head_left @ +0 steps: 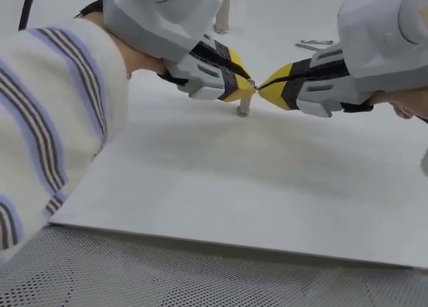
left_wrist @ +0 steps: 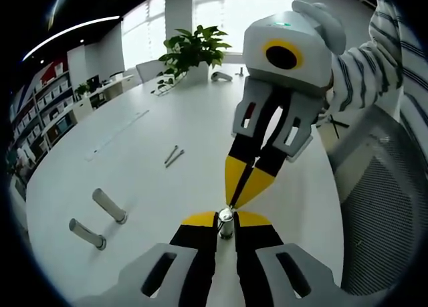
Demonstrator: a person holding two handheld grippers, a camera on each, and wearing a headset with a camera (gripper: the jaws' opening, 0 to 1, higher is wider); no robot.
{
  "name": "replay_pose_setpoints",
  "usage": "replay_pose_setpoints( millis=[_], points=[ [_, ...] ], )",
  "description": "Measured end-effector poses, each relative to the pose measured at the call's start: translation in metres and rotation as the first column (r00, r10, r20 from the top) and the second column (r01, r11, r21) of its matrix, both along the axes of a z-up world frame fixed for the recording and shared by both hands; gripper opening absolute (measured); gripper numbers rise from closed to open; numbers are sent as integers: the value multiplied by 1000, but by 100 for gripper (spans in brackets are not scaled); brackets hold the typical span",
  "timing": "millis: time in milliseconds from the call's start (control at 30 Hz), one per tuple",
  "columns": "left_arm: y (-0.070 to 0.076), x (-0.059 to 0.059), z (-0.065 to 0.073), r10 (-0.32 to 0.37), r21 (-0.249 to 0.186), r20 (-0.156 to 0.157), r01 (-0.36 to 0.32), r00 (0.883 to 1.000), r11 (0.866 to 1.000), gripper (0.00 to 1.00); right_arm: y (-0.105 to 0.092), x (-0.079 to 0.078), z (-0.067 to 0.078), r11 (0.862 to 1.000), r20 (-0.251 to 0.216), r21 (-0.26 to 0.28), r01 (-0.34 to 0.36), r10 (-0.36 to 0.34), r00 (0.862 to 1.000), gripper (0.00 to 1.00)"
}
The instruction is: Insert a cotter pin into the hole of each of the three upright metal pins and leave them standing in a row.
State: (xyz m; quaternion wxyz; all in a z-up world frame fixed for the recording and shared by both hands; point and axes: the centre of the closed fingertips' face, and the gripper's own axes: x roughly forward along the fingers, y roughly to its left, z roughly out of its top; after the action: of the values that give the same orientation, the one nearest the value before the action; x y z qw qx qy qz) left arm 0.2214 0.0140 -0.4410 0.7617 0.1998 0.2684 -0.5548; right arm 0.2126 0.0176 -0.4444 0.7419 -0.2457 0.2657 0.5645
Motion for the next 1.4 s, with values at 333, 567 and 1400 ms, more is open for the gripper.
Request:
replay_pose_setpoints(
  millis=[333, 567, 1400],
  points=[
    [3, -5, 7, 24, -3, 10, -24, 1000, 1000, 21, -3, -3, -1, 1000, 10, 6, 22, -22, 1000, 5],
    [16, -16, 17, 68, -24, 16, -68, 998, 997, 31, -2, -5, -9, 989, -58, 83, 125, -121, 991, 10],
    [48, -48, 32, 247, -207, -72, -257, 966, 944, 99, 13, 1, -34, 945, -141, 179, 272, -249, 958, 15]
  ],
)
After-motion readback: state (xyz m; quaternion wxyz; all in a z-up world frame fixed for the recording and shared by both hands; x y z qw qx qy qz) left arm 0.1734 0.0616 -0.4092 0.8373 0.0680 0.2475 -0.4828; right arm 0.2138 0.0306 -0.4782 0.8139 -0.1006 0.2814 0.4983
